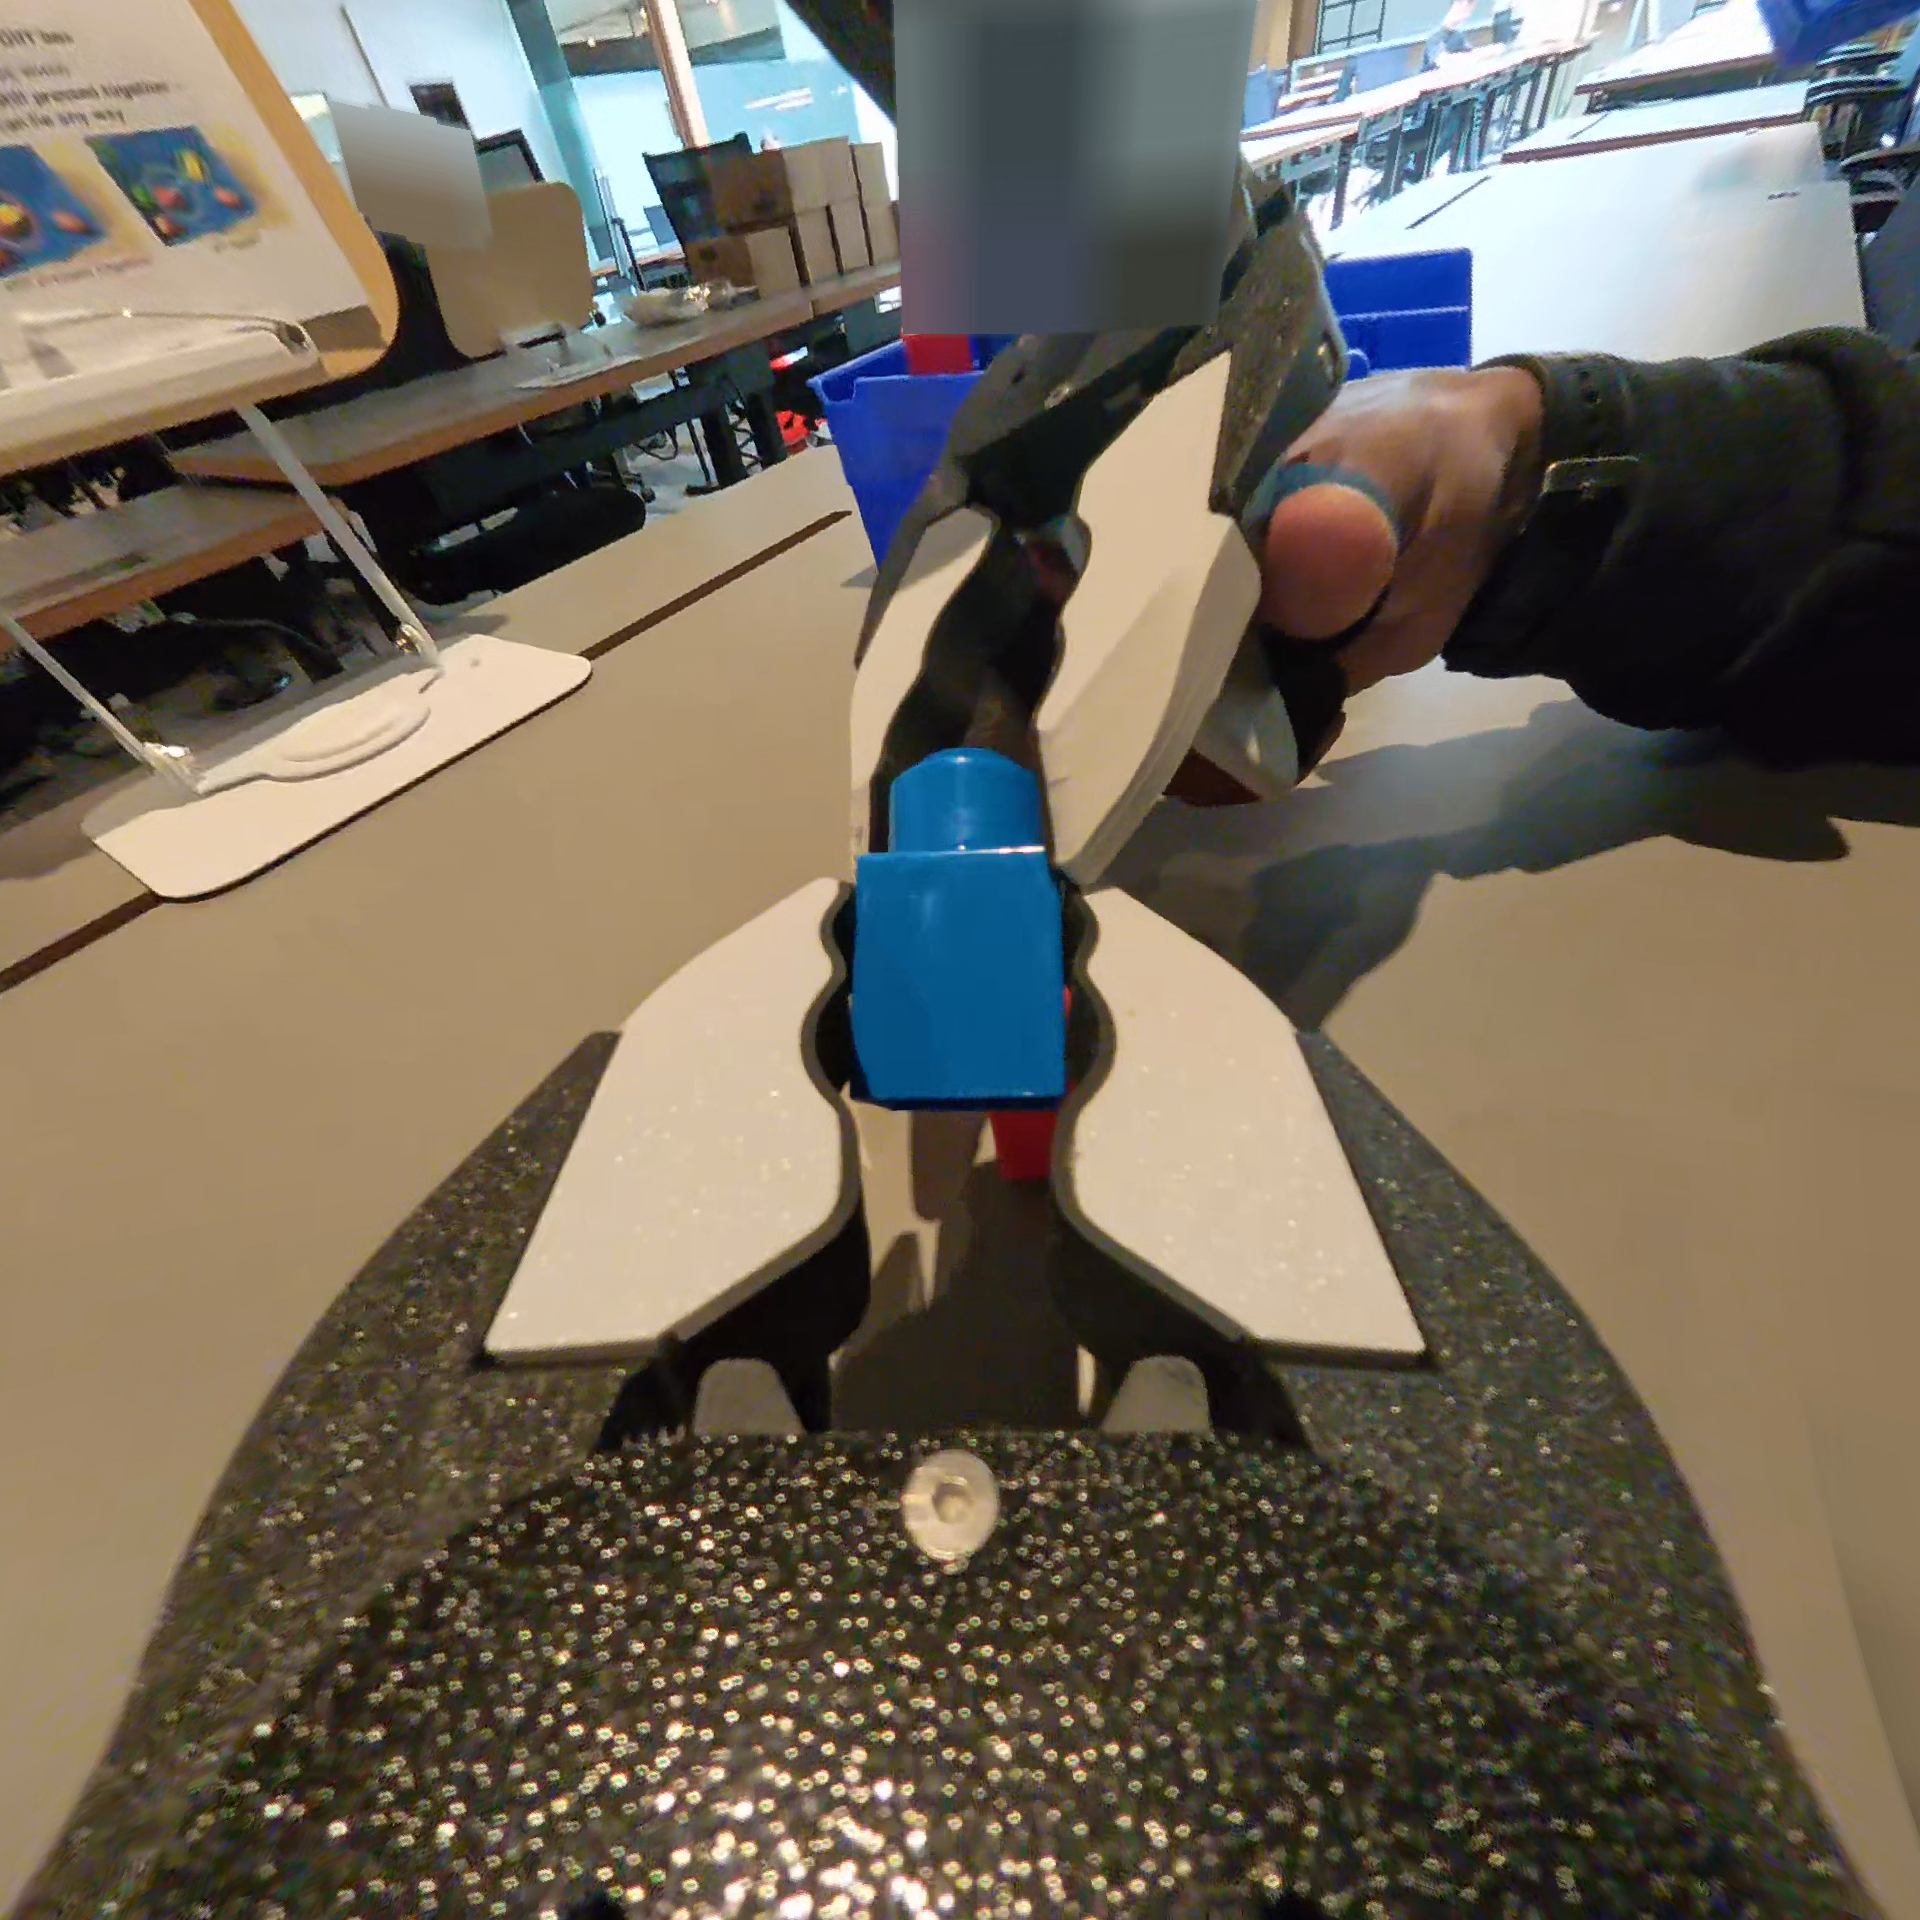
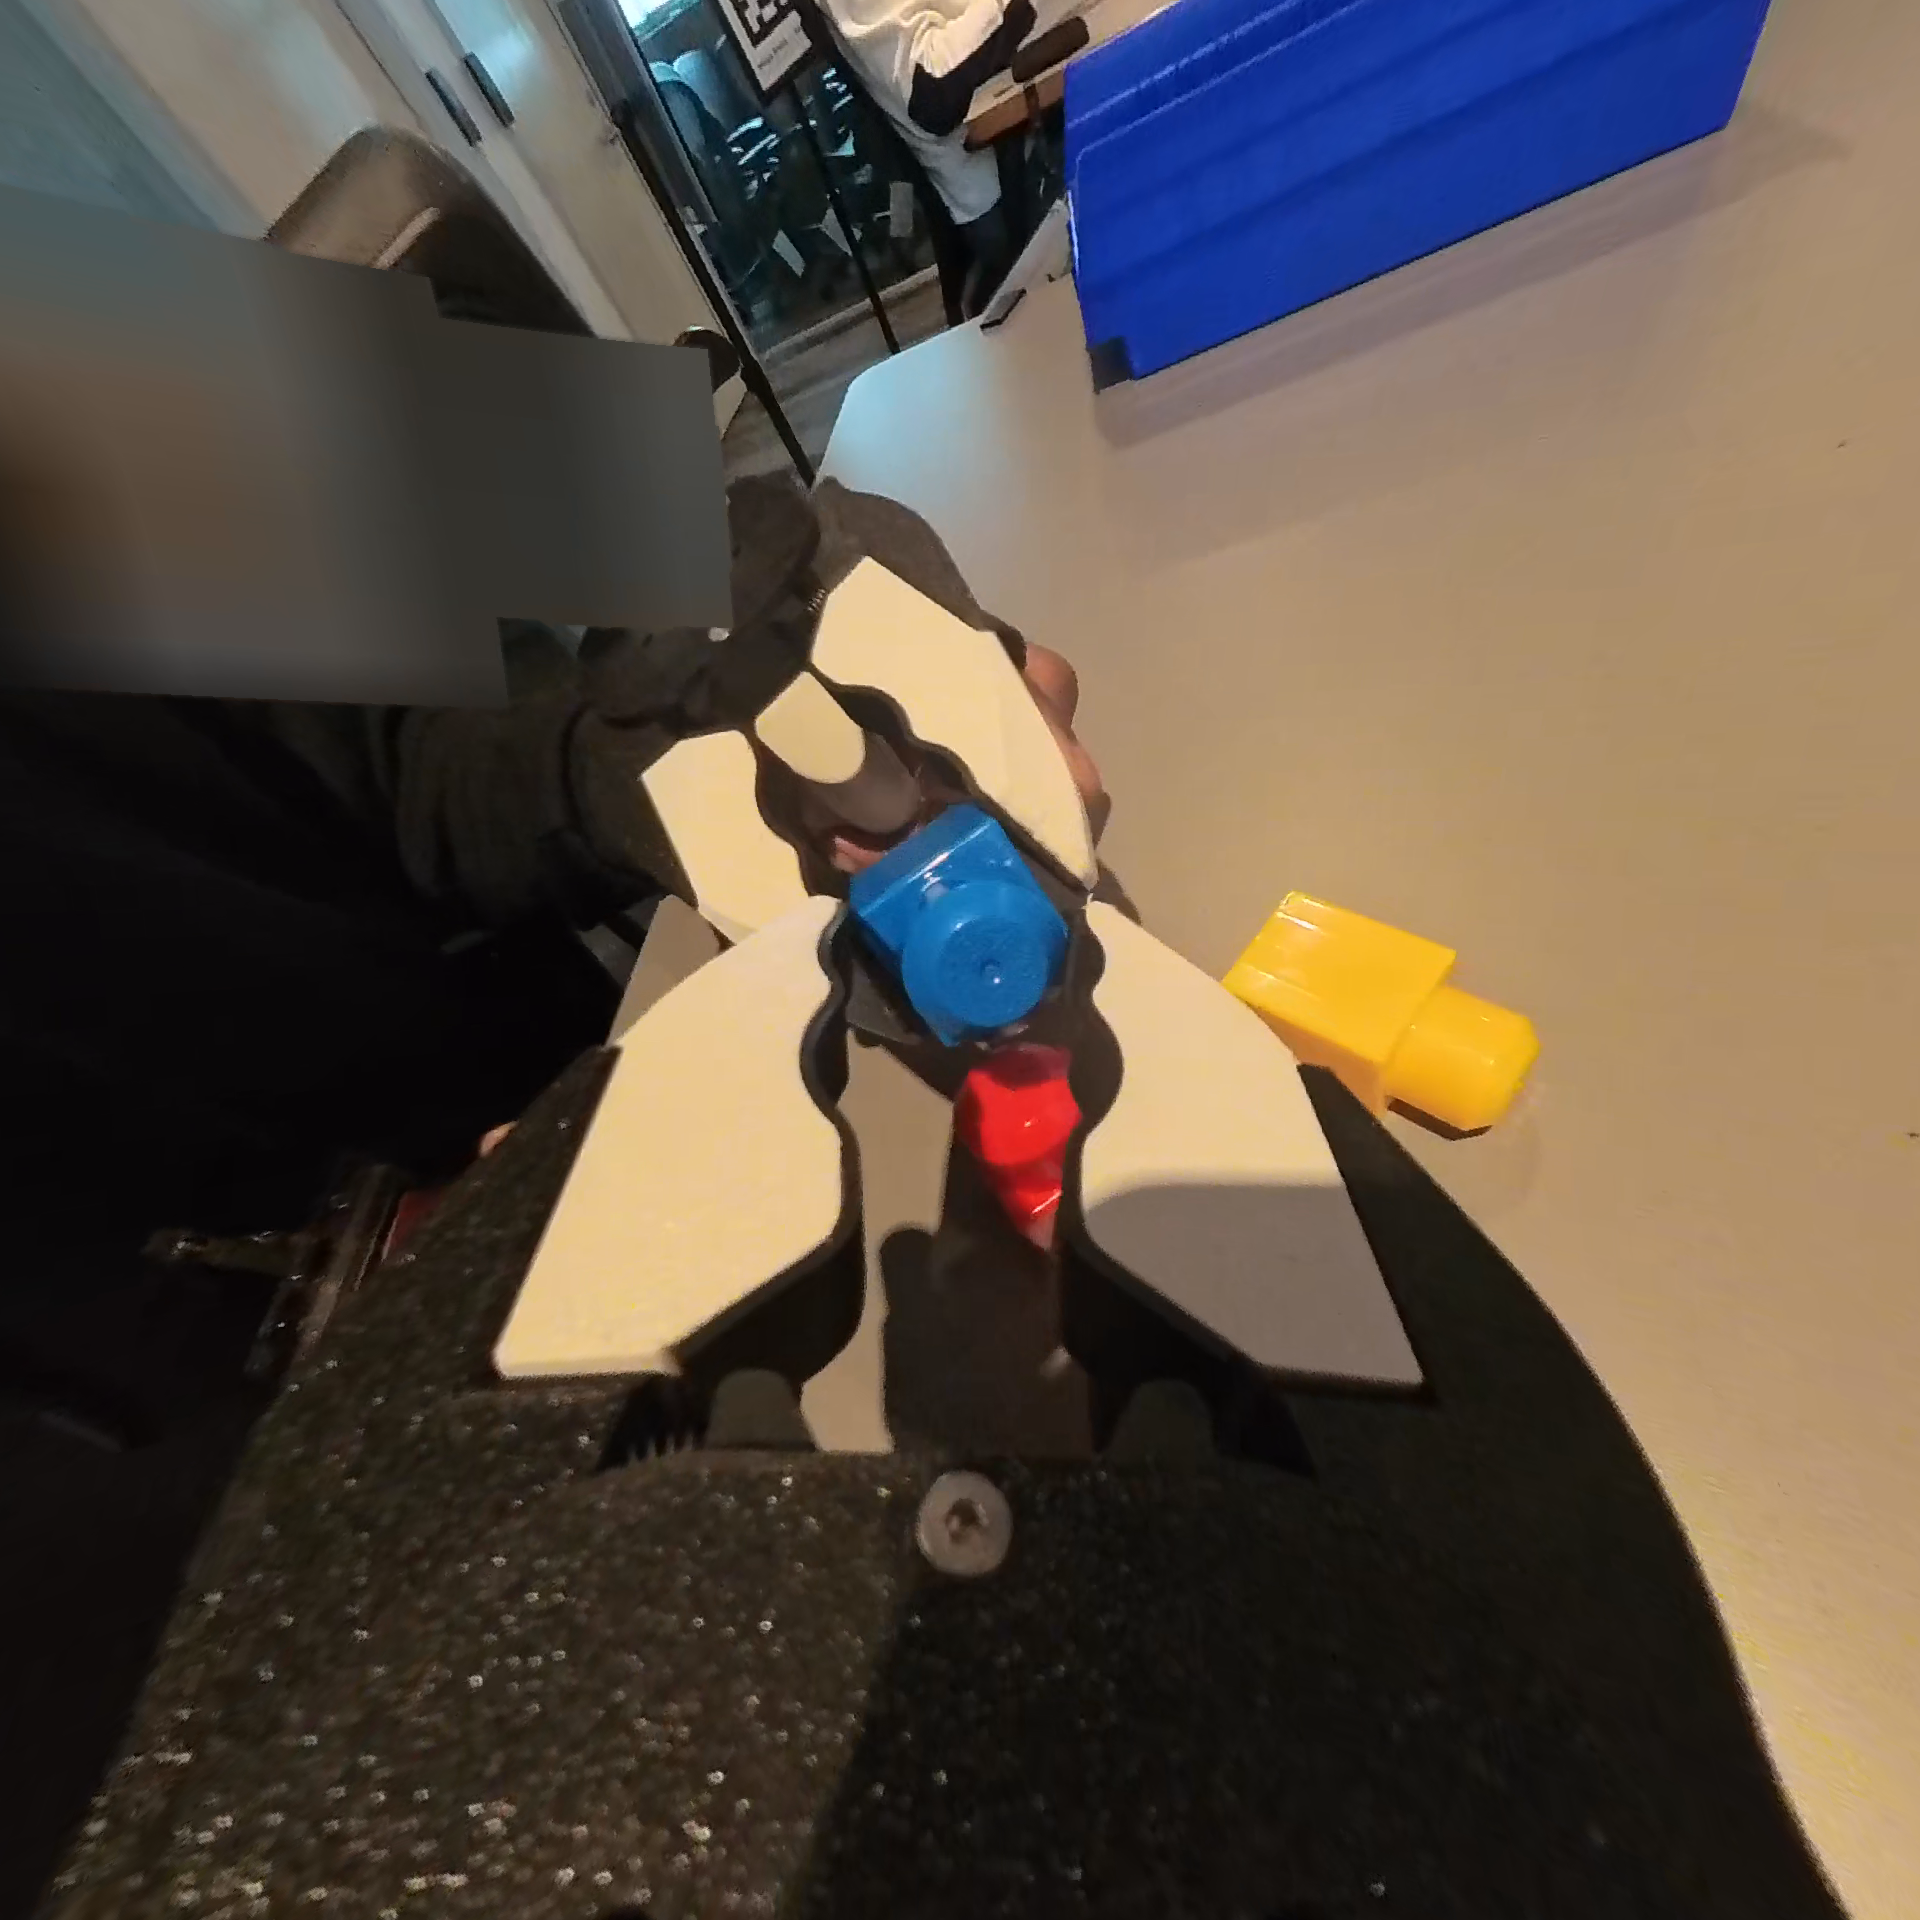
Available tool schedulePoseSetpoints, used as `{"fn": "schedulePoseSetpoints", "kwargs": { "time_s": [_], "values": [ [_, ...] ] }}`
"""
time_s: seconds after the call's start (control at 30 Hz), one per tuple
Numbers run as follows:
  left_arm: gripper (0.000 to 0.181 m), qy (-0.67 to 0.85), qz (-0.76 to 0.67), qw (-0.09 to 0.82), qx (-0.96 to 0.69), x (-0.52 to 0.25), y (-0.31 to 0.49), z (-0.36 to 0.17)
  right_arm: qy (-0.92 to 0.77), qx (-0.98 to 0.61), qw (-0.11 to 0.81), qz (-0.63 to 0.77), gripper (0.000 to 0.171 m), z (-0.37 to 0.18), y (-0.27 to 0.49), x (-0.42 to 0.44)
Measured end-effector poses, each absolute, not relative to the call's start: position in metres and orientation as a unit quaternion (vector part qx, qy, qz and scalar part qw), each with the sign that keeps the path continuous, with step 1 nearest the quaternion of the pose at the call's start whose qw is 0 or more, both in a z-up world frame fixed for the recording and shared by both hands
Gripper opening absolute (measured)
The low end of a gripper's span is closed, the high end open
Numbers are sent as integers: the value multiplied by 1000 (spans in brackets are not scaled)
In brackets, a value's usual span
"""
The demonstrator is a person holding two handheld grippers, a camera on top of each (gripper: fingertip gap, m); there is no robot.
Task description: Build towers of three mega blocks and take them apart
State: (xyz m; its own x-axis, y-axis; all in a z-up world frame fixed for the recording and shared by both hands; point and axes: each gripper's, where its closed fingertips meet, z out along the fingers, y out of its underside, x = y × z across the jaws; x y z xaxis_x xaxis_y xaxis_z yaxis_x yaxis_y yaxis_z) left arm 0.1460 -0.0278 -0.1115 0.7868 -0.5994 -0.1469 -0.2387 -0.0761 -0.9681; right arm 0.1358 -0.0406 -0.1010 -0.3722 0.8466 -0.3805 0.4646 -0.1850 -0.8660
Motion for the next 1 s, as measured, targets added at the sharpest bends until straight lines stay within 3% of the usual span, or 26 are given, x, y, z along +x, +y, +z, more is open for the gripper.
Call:
{"fn": "schedulePoseSetpoints", "kwargs": {
  "time_s": [0.8, 1.0],
  "values": [
    [37, 344, -71, 539, -766, 137, -31, -125, -627, -545, 170, 530, 39, -110, -37, 138],
    [36, 289, -141, 542, -777, 142, -32, -118, -602, -518, 187, 579, 32, -86, -37, 140]
  ]
}}
